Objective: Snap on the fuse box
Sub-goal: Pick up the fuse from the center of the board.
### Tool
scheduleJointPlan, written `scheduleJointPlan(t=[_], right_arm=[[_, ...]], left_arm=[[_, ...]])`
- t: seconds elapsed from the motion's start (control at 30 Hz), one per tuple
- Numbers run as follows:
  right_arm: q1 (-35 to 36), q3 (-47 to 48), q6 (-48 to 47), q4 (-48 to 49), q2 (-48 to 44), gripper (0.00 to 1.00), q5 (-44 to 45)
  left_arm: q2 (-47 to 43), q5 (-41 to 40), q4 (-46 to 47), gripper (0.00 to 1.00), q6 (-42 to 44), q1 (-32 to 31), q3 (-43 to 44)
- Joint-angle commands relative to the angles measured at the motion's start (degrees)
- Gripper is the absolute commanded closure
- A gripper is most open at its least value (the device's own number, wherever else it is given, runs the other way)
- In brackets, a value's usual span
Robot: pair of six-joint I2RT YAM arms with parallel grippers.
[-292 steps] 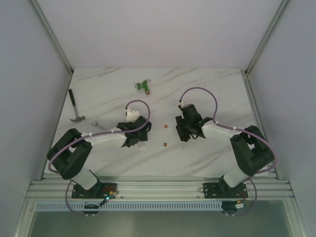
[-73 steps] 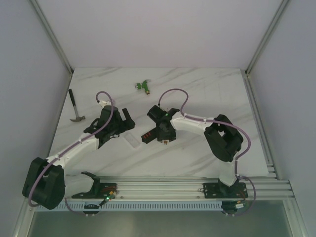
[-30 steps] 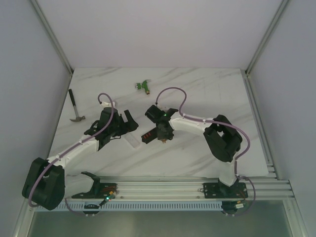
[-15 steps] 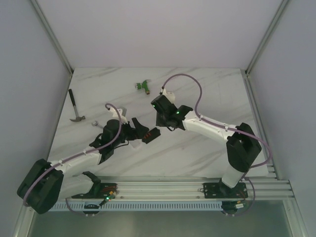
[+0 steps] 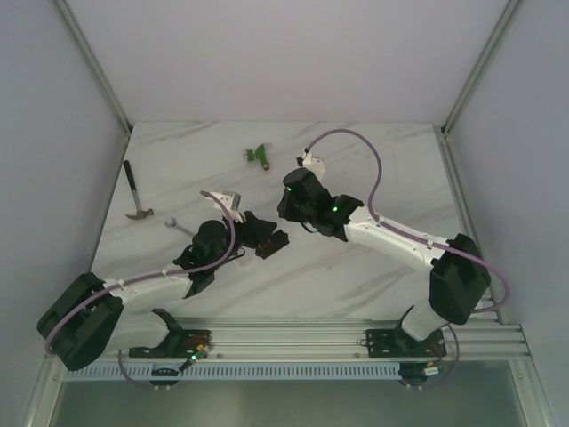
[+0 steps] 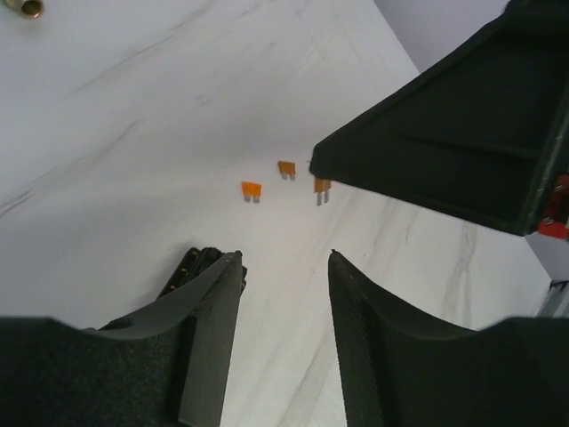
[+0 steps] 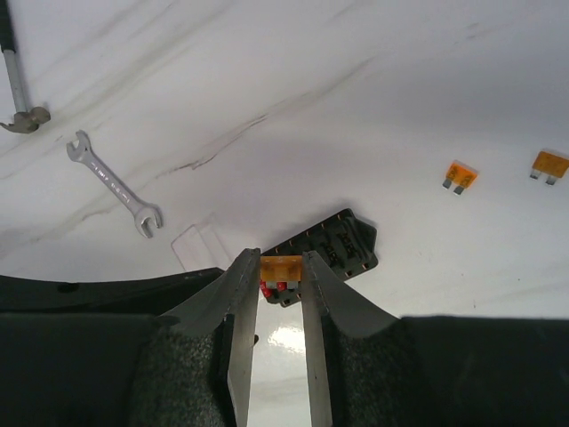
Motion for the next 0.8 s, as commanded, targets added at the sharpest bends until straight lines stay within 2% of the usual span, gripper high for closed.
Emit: scheduleJointPlan(t=[0.0,0.3,0.77], right_arm=[[0.01,-1.63,1.62,2.71,-0.72,0.75,-0.34],[0.01,-2.29,2.02,3.72,-2.71,0.76,-1.88],[0.01,-4.44,2.85,5.45,-4.03,0.76,-4.13]], left_arm=[[1.18,0.99,8.12,0.49,2.35,-0.66,-0.26],[3.68,0.58,8.14,0.59,3.57,-0.75,1.92],[4.94,2.22,10.2,0.58,3.35,-0.73,3.07]])
